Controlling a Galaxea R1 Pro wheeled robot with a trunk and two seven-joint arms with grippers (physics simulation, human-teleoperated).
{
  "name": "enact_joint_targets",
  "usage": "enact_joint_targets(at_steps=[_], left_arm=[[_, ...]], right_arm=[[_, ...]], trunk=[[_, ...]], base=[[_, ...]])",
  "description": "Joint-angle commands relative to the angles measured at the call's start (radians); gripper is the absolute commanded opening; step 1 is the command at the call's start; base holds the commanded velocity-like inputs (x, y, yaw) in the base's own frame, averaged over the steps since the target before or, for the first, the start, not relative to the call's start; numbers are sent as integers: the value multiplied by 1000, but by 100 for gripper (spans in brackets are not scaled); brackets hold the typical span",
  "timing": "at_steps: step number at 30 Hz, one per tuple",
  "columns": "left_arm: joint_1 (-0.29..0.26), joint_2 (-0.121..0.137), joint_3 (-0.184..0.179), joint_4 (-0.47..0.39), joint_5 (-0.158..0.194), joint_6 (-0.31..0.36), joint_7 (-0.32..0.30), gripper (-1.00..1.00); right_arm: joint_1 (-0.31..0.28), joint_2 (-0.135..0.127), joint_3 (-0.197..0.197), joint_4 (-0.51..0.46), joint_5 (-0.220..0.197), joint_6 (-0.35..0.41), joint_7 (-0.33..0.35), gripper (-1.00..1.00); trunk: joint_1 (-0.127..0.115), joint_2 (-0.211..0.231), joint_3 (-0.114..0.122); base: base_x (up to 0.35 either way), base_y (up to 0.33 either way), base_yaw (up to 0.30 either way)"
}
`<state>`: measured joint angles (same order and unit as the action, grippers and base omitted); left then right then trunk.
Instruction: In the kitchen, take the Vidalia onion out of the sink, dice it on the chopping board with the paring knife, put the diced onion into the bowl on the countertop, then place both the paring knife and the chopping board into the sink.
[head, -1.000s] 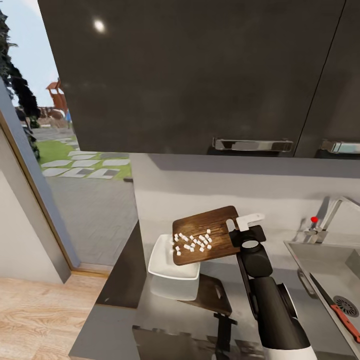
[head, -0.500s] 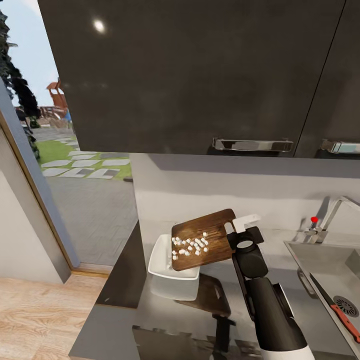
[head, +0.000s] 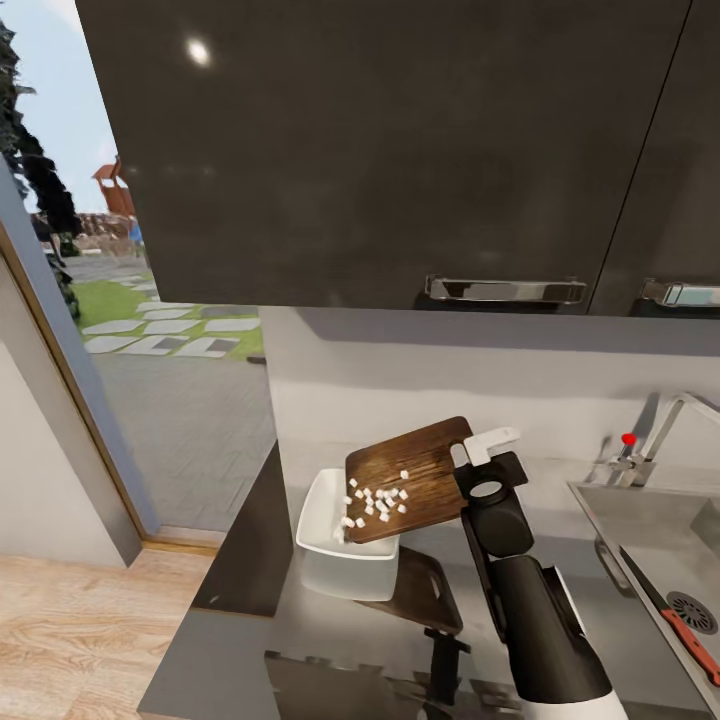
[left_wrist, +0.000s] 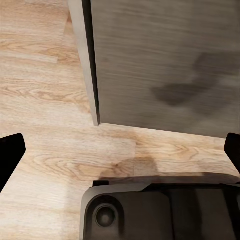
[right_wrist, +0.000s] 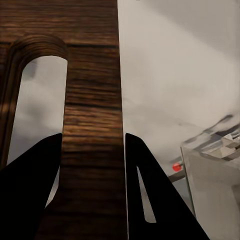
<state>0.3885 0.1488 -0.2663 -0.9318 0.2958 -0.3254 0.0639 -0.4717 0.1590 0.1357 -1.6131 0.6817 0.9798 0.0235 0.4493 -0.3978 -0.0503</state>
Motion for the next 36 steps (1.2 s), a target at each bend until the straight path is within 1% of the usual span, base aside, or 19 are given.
enact_joint_targets(at_steps=[1,3,4,9,14,28,30,33,35,36], left_arm=[[0,2,-5,-1,6,-3,7,100],[0,2,-5,-1,6,-3,7,100],[0,2,-5,-2,6,-3,7,100],[0,2,-5,-4,6,-3,7,100],[0,2,-5,-5,6,-3,7,100],[0,2,-5,-5,6,-3,7,100],[0,2,-5,-5,6,-3,7,100],[0,2,-5,-4,6,-3,7,100],[0,2,-5,-3,6,-3,7,100],[0,2,-5,-3,6,-3,7,100]], right_arm=[[-1,2,1,-1,6,5,3,-100],[-1,15,2,-1,6,5,3,-100],[-1,15,2,-1,7,5,3,-100],[-1,15,2,-1,22,5,3,-100],[-1,15,3,-1,25,5,3,-100],[-1,15,4,-1,29,5,3,-100],[-1,15,10,-1,30,5,3,-100],[-1,15,29,-1,32,5,3,-100],[-1,15,37,-1,43,5,2,-100],[-1,15,40,-2,55,5,2,-100]], trunk=[[1,-2,-2],[1,-2,-2],[1,-2,-2],[1,-2,-2],[1,-2,-2],[1,-2,-2],[1,-2,-2],[1,-2,-2],[1,-2,-2],[1,-2,-2]], base=[[0,0,0],[0,0,0],[0,0,0],[99,67,0],[94,73,0],[-13,3,0],[-10,0,0],[-4,0,0],[-1,0,0],[0,0,0]])
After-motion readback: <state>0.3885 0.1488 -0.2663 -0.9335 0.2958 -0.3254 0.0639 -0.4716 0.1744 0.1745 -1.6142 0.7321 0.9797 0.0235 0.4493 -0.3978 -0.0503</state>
